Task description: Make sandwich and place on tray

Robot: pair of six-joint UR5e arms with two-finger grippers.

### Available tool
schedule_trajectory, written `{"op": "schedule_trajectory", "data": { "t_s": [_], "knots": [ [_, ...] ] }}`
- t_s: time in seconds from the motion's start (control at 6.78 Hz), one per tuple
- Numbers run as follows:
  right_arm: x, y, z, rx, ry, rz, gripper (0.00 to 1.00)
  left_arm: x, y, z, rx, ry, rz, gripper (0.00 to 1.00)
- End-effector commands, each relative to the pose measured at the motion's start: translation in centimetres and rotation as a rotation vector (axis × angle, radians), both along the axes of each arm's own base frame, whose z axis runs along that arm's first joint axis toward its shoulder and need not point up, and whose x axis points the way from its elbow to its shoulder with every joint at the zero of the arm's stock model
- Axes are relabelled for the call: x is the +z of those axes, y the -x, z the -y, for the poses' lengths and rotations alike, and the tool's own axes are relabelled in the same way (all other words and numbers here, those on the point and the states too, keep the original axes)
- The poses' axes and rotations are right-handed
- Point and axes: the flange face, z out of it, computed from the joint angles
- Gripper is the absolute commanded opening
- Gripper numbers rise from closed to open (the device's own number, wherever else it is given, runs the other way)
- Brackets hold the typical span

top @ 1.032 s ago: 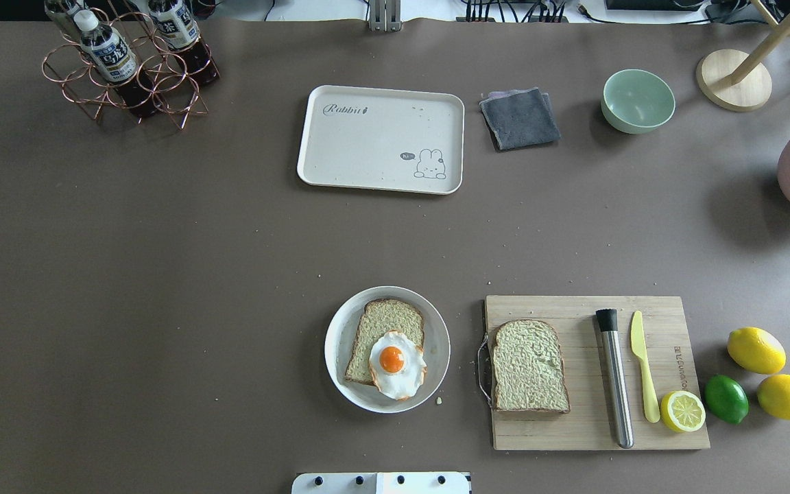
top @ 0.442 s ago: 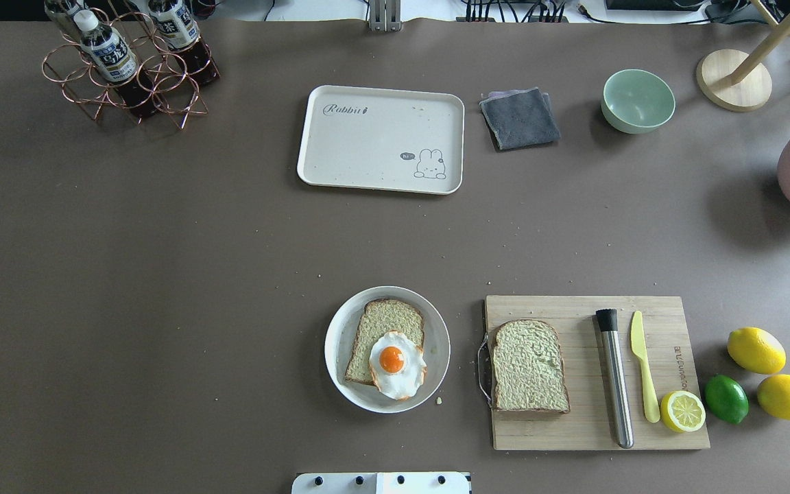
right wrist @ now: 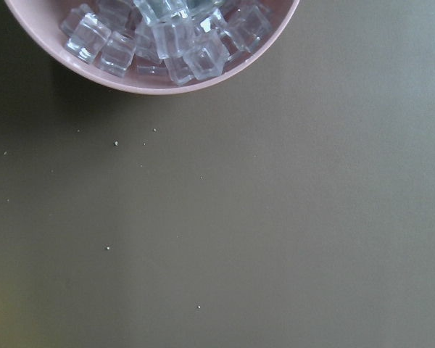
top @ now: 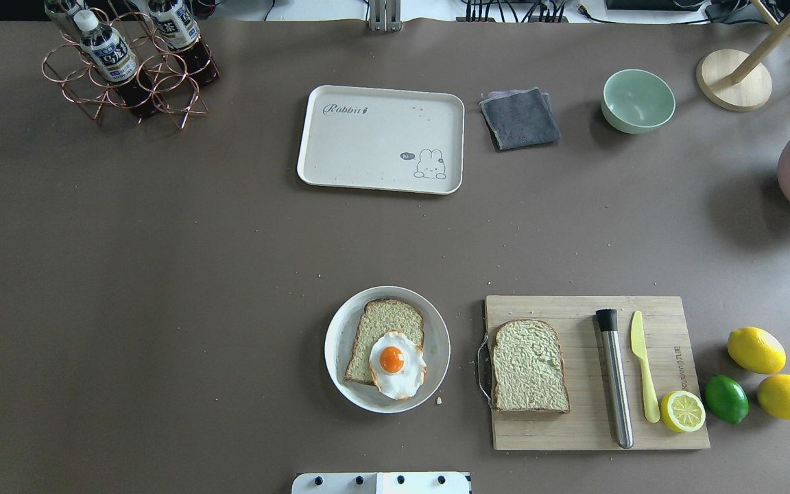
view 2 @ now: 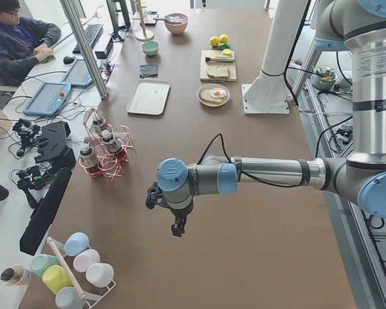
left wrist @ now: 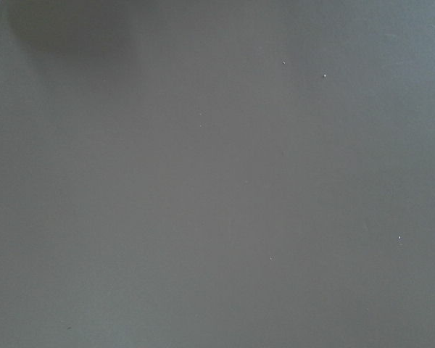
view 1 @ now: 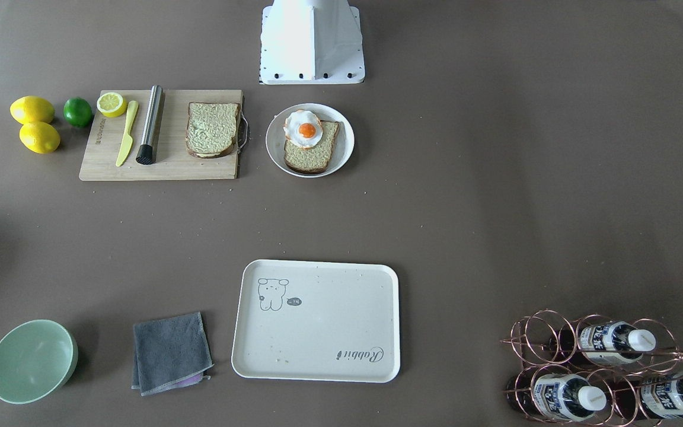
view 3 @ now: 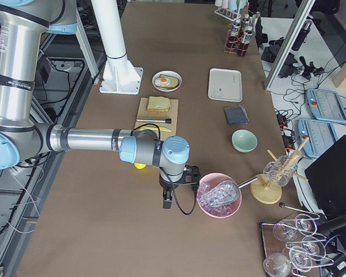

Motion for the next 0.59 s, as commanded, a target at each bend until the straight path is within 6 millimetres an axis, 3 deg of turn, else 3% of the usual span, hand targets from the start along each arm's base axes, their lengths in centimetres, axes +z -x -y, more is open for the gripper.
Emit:
{"op": "schedule_trajectory", "data": {
  "t_s": [0.0, 0.44],
  "knots": [
    [-0.11, 0.24, -0.02, 0.004, 0.002, 0.031, 1.00, 0.24, 0.05, -0.40, 0.001, 0.002, -0.005, 0.98],
    [-0.38, 0.22, 0.18, 0.003, -0.007, 0.029, 1.00, -0.19, 0.13, -0.20, -0.001, -0.009, -0.004, 0.98]
  ]
}}
